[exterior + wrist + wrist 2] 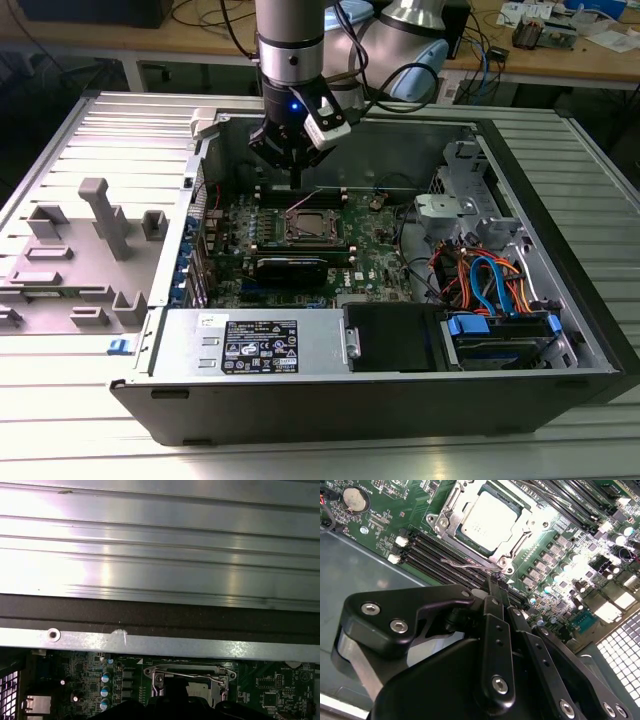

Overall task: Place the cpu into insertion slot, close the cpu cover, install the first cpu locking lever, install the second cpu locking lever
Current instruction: 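Install the first cpu locking lever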

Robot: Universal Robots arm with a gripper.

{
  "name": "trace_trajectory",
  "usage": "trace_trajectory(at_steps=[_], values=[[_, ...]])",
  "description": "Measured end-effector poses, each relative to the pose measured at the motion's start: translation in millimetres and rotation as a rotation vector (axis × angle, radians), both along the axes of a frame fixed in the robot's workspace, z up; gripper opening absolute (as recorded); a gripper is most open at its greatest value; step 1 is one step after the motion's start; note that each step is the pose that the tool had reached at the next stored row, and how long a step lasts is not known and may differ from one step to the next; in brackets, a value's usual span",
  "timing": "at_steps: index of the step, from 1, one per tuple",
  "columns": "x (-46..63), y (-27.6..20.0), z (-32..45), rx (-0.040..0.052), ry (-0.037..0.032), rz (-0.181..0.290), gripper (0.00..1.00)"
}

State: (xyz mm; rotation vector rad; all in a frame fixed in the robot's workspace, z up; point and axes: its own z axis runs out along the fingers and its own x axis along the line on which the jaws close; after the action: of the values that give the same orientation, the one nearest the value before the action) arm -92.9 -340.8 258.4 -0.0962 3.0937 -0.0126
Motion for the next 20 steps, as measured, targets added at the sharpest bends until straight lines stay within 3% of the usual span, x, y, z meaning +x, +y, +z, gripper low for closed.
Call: trace_trajectory(at_steps=[9,10,11,14,20], values=[[0.4,0.4,-0.4,0.0003,-0.0002,0.0,0.11],[1.5,0.5,-4.3,0.0,0.0,-0.005,0.11],[5.8,1.0,-13.5,0.0,0.0025,-0.009,0.11],[7.4,2.6,-18.7,-0.0001,0.0059,-0.009,0.11],[11.8,4.8,-21.1,0.0,0.0129,-0.024,0.11]])
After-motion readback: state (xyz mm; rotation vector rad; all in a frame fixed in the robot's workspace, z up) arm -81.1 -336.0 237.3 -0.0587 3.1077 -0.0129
